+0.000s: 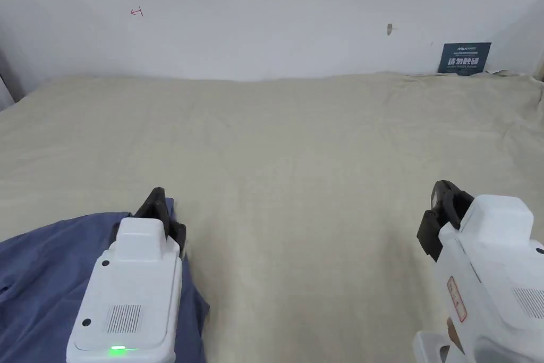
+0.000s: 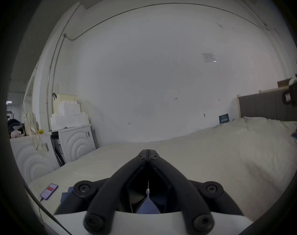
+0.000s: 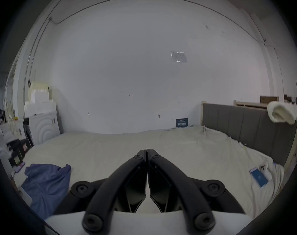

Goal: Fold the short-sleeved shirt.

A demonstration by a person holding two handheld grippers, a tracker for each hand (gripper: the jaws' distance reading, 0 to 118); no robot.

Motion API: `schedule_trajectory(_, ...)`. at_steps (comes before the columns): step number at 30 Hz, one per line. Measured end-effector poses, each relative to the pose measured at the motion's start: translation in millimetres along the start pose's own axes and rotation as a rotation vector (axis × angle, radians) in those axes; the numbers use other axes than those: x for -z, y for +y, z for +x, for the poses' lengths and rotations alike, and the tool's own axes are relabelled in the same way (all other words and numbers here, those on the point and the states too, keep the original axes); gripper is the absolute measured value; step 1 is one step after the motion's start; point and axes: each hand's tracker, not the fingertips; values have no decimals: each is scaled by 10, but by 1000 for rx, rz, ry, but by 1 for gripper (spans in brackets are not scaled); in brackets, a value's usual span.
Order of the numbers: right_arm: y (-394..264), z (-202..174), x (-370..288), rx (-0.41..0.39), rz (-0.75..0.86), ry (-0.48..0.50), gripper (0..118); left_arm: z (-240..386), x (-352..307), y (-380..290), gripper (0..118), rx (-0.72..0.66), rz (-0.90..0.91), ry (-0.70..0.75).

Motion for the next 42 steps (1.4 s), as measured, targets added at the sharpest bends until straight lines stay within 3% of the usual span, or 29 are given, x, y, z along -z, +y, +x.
schedule_trajectory(18,52,-69,-18,-28,2,10,0,-7,9,33,0,-70,-16,-27)
schedule_trajectory(42,73,-49,-46,-38,13,11,0,-14,-20,52,0,-58,-10,-22)
